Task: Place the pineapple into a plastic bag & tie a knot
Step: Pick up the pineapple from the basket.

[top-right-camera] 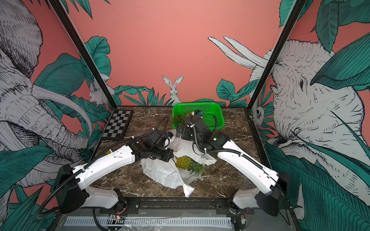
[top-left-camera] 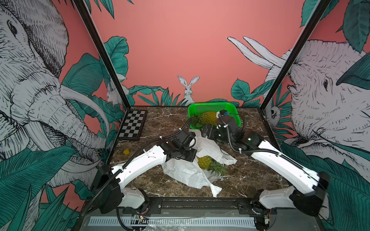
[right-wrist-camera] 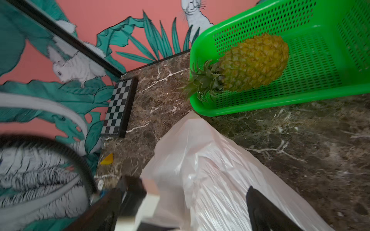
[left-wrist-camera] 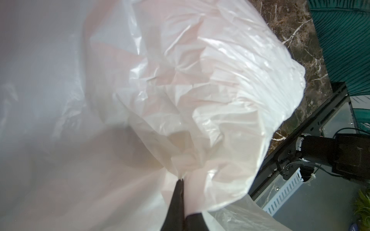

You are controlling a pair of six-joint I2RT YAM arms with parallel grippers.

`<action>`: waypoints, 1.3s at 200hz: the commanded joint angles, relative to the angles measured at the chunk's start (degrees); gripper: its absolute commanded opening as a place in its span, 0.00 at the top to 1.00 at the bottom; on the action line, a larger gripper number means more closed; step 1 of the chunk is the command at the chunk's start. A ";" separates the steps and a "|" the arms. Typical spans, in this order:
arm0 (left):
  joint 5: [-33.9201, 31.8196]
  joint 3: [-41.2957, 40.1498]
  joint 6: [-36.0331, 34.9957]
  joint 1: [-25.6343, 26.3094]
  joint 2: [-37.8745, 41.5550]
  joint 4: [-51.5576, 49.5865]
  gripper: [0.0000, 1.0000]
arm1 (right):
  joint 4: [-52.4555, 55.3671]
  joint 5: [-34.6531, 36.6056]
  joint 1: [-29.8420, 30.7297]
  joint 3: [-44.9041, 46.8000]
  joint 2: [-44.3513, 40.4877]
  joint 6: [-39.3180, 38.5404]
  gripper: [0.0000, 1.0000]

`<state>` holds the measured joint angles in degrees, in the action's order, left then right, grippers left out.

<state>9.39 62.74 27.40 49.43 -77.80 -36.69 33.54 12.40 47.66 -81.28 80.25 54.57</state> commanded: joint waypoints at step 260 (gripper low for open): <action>-2.25 3.61 -1.06 0.15 0.06 -2.89 1.00 | 22.27 -6.66 -12.85 -64.43 64.37 65.81 0.01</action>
<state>7.49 64.16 26.92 49.43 -77.73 -38.04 47.72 6.72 35.07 -140.09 140.09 102.08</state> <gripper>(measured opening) 0.047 0.986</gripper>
